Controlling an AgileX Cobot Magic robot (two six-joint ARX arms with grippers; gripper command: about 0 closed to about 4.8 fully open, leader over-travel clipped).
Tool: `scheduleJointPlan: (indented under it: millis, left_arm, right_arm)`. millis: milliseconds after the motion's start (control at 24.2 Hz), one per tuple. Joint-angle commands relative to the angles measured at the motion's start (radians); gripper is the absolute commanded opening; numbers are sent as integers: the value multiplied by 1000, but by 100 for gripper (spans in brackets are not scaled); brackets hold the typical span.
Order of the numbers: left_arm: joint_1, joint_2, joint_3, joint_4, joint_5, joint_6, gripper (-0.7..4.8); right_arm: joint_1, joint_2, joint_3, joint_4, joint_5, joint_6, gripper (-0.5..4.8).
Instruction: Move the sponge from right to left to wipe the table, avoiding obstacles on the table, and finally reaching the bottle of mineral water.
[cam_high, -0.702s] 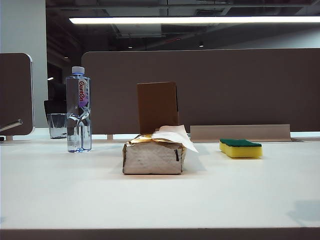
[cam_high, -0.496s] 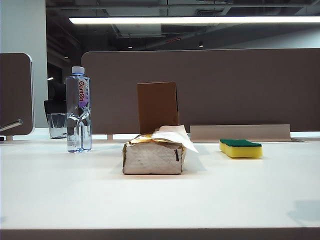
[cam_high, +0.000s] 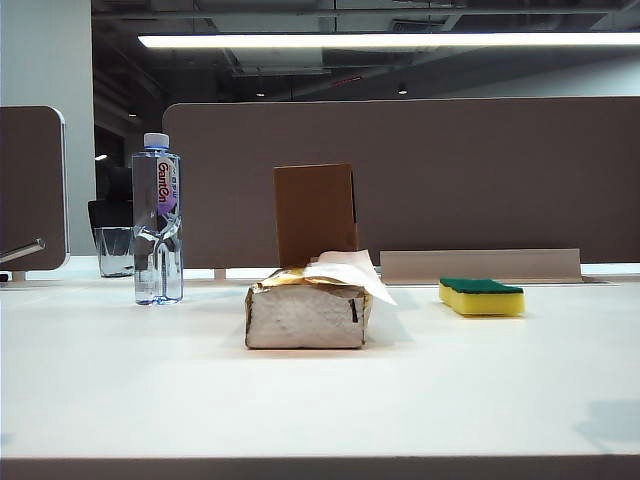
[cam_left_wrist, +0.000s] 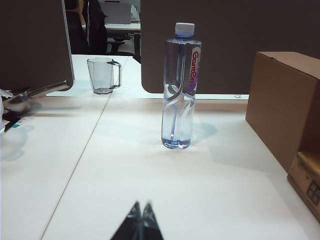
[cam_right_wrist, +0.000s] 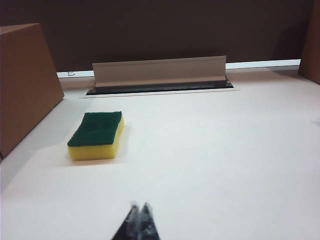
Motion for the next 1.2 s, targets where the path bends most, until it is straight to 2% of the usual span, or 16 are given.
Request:
scheduleJointPlan:
  millis: [41,331,413,496,702,992,1074,1116,1198]
  left_arm:
    - [0,1,3,7,6,1,-6]
    - [0,1,3,7,8,-3,-6]
    - [0,1,4,8,12,-40,-6]
    - [0,1,7,14,49,-87,-6]
    - [0,1,41,8,165,-90,-4]
    - [0,1,145,-66,199,-90,3]
    - [0,1,224,-184,202,-89,111]
    - [0,1,247,-221,202,-89,138]
    - [0,1,282,-272,203,-89,153]
  right_arm:
    - [0,-1,-3,16,-2,-3,-5]
    - [0,-1,-3,16,-3,-3,-5]
    - [0,-1,-3,16,-3,-3,-5]
    - [0,-1,1,16,-6,-2,-6]
    - [1,-1,26,11,-45,-2,-6]
    - [1,-1,83,-16,-55,2,-6]
    - [1,-1,127,-71,-55,2,-5]
    - [1,0,145,-93,-55,4,-5]
    - [1,0,175,-134,-55,6,-5]
